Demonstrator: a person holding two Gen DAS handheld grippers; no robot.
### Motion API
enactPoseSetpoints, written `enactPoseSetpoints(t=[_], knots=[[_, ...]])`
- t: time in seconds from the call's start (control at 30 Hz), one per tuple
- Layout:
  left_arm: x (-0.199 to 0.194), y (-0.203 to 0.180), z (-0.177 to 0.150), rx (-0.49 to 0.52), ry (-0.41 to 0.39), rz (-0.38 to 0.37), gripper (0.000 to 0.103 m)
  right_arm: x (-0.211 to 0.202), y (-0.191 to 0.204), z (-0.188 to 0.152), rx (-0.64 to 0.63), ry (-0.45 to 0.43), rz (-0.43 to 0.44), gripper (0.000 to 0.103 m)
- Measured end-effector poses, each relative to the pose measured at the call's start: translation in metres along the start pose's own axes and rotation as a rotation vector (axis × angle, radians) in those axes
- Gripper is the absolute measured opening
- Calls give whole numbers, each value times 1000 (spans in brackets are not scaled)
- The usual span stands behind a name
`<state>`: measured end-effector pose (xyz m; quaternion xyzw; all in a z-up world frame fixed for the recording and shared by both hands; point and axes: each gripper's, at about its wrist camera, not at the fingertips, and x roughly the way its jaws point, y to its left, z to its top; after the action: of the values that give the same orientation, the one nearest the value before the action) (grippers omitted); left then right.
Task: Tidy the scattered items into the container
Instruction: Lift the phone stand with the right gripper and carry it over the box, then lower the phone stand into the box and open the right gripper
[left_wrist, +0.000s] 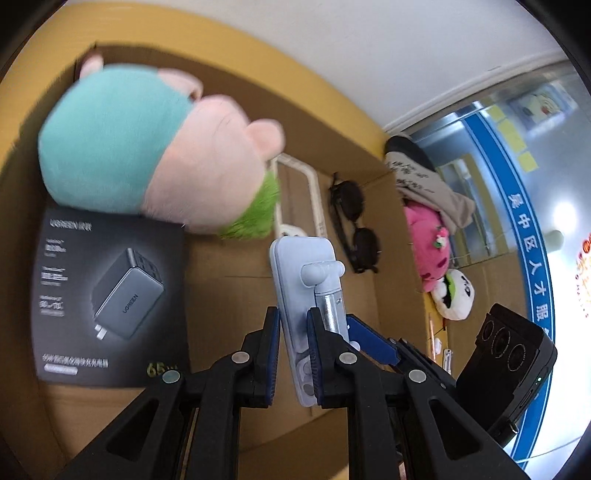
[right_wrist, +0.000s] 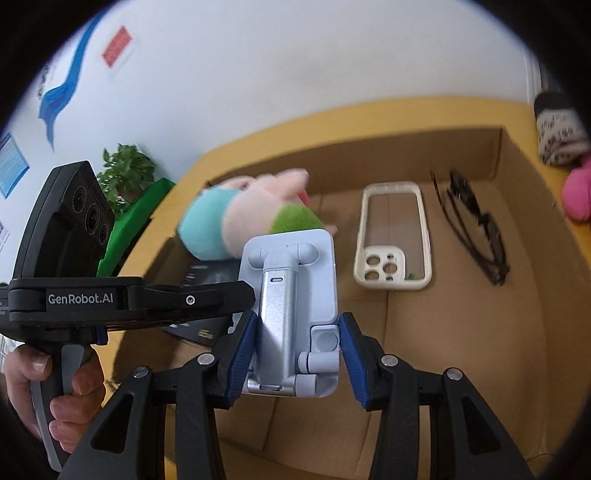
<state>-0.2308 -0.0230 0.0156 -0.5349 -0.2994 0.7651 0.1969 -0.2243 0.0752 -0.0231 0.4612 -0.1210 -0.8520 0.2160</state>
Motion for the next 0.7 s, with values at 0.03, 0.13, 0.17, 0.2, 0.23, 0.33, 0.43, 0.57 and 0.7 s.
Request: enactPoseSetpoints(t=[0.03,0.13,0.17,0.2,0.23,0.33,0.43,0.57,0.7], knots=[[9,7,2,-18,20,6,13,8,-5,-2,14,17,-1,45],[27,16,2,-34,49,23,15,20,-10,-2,31,48,-41,45],[28,17,3,-42,46,14,15,20,-8,-1,16,49,-60,45],[29,15,4,-38,44,14,14,23,-7,-1,13,70,-67,45],[29,14,5,-25,48,25,14,25,-7,0,16,81,-70,45],[30,12,6,-4,63,35,14,24,-7,-2,27,97,-70,46],[27,11,5,-3,49,43,14,21,-6,-3,29,102,-59,53],[3,-4,-2,50,-35,66,15,-5,0,-5,-4,48,-47,73],[-50,-31,-30,165,-220,145,66,-59,7,-19,-103,-86,-85,80]])
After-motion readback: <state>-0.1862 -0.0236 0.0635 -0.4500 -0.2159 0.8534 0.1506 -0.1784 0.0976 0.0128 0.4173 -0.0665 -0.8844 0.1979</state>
